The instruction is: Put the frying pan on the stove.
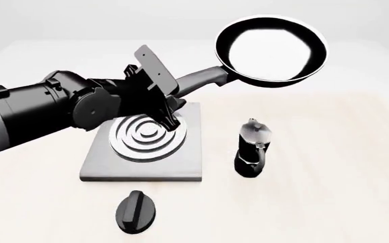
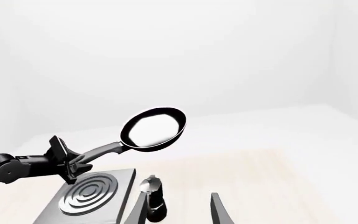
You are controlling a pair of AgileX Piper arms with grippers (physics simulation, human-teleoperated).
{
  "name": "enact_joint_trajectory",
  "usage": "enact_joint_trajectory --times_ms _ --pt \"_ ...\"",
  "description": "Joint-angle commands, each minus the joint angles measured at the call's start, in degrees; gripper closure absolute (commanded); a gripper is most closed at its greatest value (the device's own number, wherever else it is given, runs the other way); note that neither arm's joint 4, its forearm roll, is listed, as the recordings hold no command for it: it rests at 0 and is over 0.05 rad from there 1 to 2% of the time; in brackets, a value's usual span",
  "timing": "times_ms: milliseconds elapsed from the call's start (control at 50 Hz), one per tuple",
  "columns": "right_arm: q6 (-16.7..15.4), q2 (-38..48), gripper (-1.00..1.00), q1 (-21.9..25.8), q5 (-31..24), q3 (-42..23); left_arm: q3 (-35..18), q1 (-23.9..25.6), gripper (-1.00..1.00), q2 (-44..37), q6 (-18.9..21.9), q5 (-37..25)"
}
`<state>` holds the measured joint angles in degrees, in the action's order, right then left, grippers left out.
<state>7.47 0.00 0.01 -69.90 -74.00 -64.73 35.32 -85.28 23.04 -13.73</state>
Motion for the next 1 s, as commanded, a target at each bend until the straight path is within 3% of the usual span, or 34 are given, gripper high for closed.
enact_joint_trajectory --times_ms 20,420,740,1000 --pt "-0.4 0.0 -1.0 0.2 0.0 0.3 4.8 -3.2 1.0 6.1 -3.0 3.2" --pt "-0.1 0.0 -1.0 0.3 0.0 0.5 21.5 -8.1 1.0 18.0 -3.1 5.9" --pt "0.3 0.0 -1.0 0.4 0.0 0.5 28.3 -12.0 1.0 27.0 -4.5 4.7" --pt "0.2 0.0 -1.0 0.2 0.0 0.5 37.6 -13.9 1.0 32.6 -5.0 6.3"
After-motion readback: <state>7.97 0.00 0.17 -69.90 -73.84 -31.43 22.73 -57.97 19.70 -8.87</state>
